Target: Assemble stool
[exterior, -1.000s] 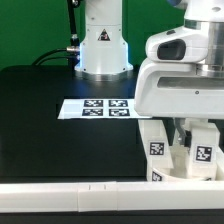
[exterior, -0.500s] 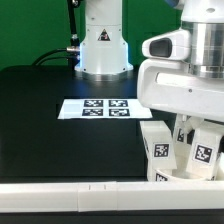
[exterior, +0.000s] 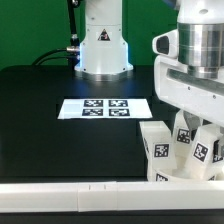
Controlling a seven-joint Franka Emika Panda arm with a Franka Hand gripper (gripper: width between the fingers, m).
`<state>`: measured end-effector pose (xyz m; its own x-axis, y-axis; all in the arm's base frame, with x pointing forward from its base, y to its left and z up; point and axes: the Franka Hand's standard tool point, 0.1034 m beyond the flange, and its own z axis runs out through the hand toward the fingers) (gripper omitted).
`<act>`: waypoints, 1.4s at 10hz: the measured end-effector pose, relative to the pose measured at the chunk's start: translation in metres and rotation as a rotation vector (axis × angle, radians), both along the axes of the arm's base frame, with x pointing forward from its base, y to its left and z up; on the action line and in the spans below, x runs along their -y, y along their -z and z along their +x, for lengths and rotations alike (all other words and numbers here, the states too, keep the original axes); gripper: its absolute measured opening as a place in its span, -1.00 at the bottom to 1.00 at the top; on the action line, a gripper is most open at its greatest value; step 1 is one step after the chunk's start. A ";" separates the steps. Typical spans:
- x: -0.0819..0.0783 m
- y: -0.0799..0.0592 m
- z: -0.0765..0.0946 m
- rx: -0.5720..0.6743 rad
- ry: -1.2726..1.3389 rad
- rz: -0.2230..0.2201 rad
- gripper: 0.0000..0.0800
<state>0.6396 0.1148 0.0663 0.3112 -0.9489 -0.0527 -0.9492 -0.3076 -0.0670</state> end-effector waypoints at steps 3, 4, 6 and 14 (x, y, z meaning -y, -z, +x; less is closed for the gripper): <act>0.006 -0.003 0.004 -0.024 0.613 0.107 -0.16; 0.006 -0.001 0.004 -0.024 0.768 0.123 -0.16; 0.005 -0.001 0.004 -0.026 0.791 0.124 -0.16; 0.001 -0.032 0.013 0.070 0.112 0.089 0.62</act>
Offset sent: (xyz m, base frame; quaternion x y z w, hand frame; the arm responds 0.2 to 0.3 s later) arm 0.0054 -0.0004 0.0028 0.0588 -0.0271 0.3873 0.9197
